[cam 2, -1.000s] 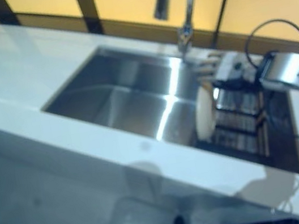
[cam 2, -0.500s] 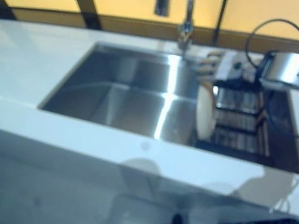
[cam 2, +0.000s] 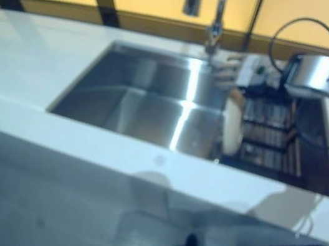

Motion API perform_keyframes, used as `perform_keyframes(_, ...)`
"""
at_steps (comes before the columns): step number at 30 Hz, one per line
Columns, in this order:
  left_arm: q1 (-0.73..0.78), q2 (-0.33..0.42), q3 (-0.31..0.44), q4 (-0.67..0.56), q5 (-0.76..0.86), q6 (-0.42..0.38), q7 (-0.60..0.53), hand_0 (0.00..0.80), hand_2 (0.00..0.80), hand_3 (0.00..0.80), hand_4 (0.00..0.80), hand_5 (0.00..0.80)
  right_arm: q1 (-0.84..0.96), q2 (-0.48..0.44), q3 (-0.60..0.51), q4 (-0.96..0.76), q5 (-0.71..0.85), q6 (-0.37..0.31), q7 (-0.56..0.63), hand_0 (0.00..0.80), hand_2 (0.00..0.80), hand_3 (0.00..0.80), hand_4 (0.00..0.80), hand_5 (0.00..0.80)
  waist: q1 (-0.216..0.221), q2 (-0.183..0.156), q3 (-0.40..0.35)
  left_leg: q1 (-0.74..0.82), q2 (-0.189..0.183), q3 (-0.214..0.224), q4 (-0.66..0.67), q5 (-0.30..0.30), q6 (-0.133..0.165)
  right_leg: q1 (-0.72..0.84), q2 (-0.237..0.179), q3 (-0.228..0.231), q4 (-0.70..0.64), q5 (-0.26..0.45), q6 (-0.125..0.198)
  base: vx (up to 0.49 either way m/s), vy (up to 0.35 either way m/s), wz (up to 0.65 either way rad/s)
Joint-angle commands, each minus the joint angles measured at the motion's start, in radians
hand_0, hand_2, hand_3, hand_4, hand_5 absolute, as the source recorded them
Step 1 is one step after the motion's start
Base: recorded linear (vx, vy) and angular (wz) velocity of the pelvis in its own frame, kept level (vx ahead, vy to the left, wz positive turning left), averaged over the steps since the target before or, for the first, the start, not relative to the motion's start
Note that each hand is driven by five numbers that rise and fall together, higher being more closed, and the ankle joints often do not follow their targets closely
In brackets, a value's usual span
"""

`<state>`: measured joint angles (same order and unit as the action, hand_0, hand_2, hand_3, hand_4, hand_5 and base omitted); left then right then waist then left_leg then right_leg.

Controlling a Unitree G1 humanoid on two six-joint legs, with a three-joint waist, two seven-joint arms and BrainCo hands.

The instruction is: Take plates into dishwasher

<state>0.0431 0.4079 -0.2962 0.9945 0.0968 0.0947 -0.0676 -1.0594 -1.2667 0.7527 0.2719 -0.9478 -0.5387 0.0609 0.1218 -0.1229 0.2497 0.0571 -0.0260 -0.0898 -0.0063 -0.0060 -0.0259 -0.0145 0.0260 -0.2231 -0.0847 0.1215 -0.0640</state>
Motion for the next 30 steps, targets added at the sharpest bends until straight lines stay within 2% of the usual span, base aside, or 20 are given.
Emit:
perform_keyframes(1, 0.008, 0.043, -0.005, -0.021, 0.034, -0.003, -0.007, 0.000, 0.000, 0.000, 0.000, 0.000, -0.084, 0.032, 0.007, -0.007, 0.061, 0.034, 0.012, 0.000, 0.000, 0.000, 0.000, 0.000, 0.011, -0.048, -0.036, -0.092, 0.022, 0.057, 0.070, -0.066, 0.009, 0.097, 0.032, -0.002, 0.038, -0.230, 0.030, 0.000, 0.000, 0.00)
perform_keyframes(30, -0.024, 0.057, -0.001, -0.008, 0.030, -0.013, 0.003, 0.000, 0.000, 0.000, 0.000, 0.000, 0.016, 0.070, -0.022, -0.039, 0.097, 0.028, 0.079, 0.000, 0.000, 0.000, 0.000, 0.000, 0.015, -0.050, -0.006, -0.104, 0.020, 0.051, 0.060, -0.061, 0.015, 0.075, 0.031, -0.007, 0.046, -0.222, 0.031, 0.000, 0.000, 0.00)
